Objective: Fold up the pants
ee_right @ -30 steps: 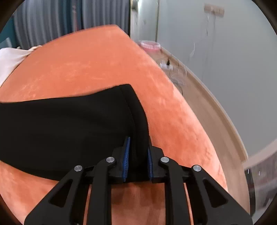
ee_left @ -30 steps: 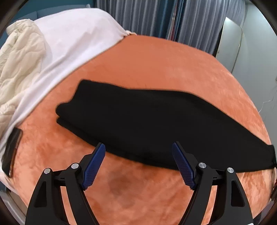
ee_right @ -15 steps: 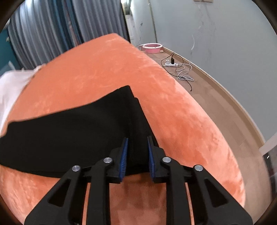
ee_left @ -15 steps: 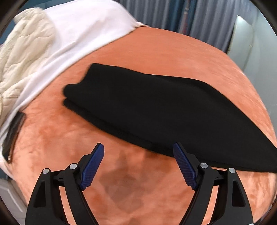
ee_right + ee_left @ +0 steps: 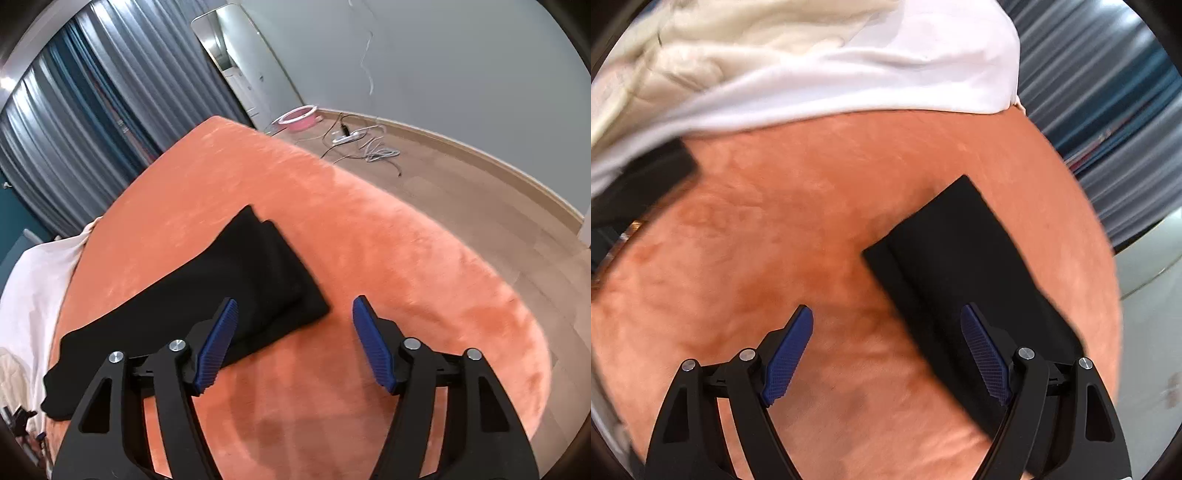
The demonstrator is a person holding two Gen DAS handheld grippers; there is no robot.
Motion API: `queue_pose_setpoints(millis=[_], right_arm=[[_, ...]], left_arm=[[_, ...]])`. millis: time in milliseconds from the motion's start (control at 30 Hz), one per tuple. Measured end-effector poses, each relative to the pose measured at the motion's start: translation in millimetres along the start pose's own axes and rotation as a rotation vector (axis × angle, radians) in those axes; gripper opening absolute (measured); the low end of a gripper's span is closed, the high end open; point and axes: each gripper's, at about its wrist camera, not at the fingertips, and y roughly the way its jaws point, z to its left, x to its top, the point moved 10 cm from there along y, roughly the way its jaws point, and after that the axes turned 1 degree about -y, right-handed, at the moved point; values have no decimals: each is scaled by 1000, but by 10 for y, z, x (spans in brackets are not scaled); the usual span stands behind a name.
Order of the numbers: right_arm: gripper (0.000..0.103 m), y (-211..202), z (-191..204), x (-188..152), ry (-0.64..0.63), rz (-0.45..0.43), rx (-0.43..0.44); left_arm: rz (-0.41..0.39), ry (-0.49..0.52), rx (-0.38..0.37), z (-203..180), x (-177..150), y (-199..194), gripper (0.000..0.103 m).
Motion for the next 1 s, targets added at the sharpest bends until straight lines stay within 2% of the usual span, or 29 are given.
queue_pose_setpoints(millis=[67,100,133,200,300,333,367,433,467,533,600,633,667,700,733,767,833,933,1000], right_arm=[[75,71,53,-49,21,30,20],[76,81,63,-76,30,40,23],[76,99,63,-113,47,48,27],[76,106,33,-145,75,47,26],[80,84,28,-163,98,36,32],[81,72,42,-172,100,37,37],[82,82,67,-170,111,41,54],[85,157,115,-146,149,48,89],[86,196,121,-138,180,50,108],[86,250,151,-111,191,47,115],[86,305,183,-73,176,42,112],[81,332,193,-60,163,41,104],[59,377,202,-44,132,37,79],[46,415,194,-46,119,46,68],[15,452,170,-51,125,55,62],[10,484,145,-54,149,65,70],[9,426,221,26,147,37,83],[9,199,735,176,-20,-9,93],[9,33,1391,217,-214,-38,105]], left_arm=[[63,-22,-46,-52,21,185,79],[111,-31,-73,-80,13,338,79],[150,-44,-61,-59,-7,458,79],[127,-79,-49,-47,30,555,80],[100,-34,-47,-179,60,586,74],[93,-19,-37,-194,63,614,51],[86,3,-10,-192,40,625,33],[85,2,-49,-205,0,609,20],[84,-11,-64,-183,-5,602,15],[90,-47,-100,-128,-48,577,14],[95,-47,-104,-91,-94,558,14],[95,-38,-94,-76,-99,560,15],[95,-28,-85,-83,-94,566,16],[95,-19,-76,-86,-103,567,16],[93,-15,-67,-90,-102,566,17],[92,-12,-60,-111,-88,574,17],[85,13,-33,-142,-75,562,18],[61,78,18,-191,-67,516,21],[36,125,46,-195,-74,453,22]])
